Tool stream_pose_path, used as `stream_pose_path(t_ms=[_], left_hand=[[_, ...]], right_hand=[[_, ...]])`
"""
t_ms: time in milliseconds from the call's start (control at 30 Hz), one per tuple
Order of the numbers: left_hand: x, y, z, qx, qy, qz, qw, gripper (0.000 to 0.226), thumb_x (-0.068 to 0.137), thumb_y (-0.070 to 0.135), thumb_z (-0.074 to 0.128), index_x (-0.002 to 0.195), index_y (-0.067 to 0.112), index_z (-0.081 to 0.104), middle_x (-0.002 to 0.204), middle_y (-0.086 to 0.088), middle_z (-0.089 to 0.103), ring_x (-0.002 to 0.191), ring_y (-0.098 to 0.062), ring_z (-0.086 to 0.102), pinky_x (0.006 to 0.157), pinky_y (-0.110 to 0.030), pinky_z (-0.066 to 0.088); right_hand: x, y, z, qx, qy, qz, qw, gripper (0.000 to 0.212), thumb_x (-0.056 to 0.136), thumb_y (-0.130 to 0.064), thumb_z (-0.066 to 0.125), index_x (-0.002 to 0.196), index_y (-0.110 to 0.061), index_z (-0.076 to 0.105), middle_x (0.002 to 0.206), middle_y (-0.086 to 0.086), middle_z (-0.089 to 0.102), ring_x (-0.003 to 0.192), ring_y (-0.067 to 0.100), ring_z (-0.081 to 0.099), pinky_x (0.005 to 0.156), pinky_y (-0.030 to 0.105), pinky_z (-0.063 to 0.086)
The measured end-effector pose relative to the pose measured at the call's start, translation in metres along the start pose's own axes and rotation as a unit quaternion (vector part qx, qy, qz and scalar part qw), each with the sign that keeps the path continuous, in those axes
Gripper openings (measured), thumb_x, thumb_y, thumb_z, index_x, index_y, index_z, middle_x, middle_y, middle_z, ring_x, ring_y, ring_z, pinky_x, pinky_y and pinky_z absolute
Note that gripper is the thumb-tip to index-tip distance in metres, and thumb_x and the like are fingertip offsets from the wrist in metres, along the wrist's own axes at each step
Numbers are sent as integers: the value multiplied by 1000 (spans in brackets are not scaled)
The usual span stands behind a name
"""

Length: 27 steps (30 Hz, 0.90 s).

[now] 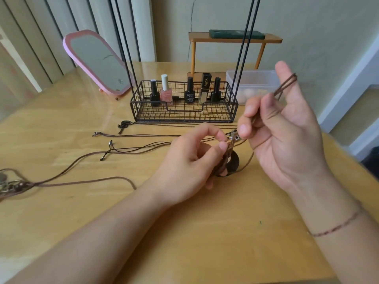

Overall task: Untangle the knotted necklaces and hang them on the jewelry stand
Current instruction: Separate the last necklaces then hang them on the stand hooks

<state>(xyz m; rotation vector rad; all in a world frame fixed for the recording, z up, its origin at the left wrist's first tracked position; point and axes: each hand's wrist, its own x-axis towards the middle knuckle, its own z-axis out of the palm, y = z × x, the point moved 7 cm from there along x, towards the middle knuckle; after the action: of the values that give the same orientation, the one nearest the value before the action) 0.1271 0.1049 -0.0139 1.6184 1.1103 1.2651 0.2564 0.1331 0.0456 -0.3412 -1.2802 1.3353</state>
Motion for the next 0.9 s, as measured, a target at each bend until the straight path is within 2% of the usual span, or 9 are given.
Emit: stream_pose_path(t_ms=[100, 233, 367, 500, 567, 667, 733, 800, 900], left_hand=[[0, -1, 3, -10, -5, -9, 1000, 16, 91, 31, 62, 98, 18, 56, 59, -2, 62, 55, -43, 62, 46, -47, 52], [-2, 4, 5, 9, -28, 14, 999, 17, 85, 25, 70, 95, 18, 57, 57, -2, 64, 44, -17, 48, 47, -19, 40], [-5, 4, 11, 13, -79, 10, 997, 18, 87, 14, 74, 93, 17, 58, 56, 4, 57, 49, -13, 43, 52, -20, 38], [-3, 3, 13, 16, -84, -8, 996, 11, 92, 10, 69, 91, 13, 58, 54, 5, 46, 48, -9, 34, 50, -19, 33], [-3, 5, 12, 30, -75, -9, 997, 12, 95, 22, 65, 88, 15, 59, 53, 7, 47, 46, -8, 35, 47, -18, 31], [-5, 8, 11, 70, -48, 2, 996, 24, 93, 44, 56, 82, 22, 56, 55, 4, 58, 45, -9, 48, 50, -20, 35], [-5, 10, 6, 84, -6, 15, 996, 27, 91, 51, 55, 83, 25, 55, 57, 1, 62, 46, -17, 54, 52, -25, 40], [-4, 13, 2, 89, 18, 27, 995, 23, 90, 46, 61, 89, 23, 55, 58, 1, 64, 48, -24, 55, 50, -27, 45], [-5, 17, 9, 18, -25, 40, 999, 5, 96, 22, 62, 101, 19, 62, 61, -2, 66, 45, -15, 54, 47, -27, 48]], right_hand=[[0, -1, 1, 34, -19, -2, 999, 75, 96, -11, 44, 159, -22, 4, 74, 2, 60, 57, 14, 57, 58, 25, 50], [4, 0, -7, 65, -23, -8, 998, 71, 98, -12, 42, 158, -21, 5, 74, -2, 62, 59, 11, 58, 63, 24, 51], [11, -7, -22, 135, 12, -18, 991, 67, 96, -12, 41, 156, -17, 11, 73, -5, 64, 60, 6, 59, 66, 21, 51], [12, -12, -37, 243, 47, -23, 969, 75, 91, -8, 49, 157, -15, 13, 76, 4, 66, 63, 13, 63, 63, 25, 54], [11, -9, -34, 273, 35, -4, 961, 77, 92, -2, 48, 158, -15, 11, 81, 9, 67, 70, 18, 67, 67, 28, 57], [7, -1, -19, 251, -16, 21, 968, 79, 93, 6, 43, 159, -15, 4, 90, 13, 68, 82, 22, 68, 77, 30, 57], [4, 3, -9, 244, -56, 28, 968, 81, 94, 7, 42, 159, -16, 0, 94, 13, 67, 87, 23, 67, 82, 31, 56], [3, 5, -4, 245, -82, 32, 966, 81, 94, 9, 41, 159, -15, 0, 96, 14, 66, 90, 25, 66, 85, 32, 56], [4, 6, -4, 262, -96, 36, 960, 78, 94, 11, 40, 159, -13, 5, 96, 16, 65, 92, 26, 66, 86, 33, 56]])
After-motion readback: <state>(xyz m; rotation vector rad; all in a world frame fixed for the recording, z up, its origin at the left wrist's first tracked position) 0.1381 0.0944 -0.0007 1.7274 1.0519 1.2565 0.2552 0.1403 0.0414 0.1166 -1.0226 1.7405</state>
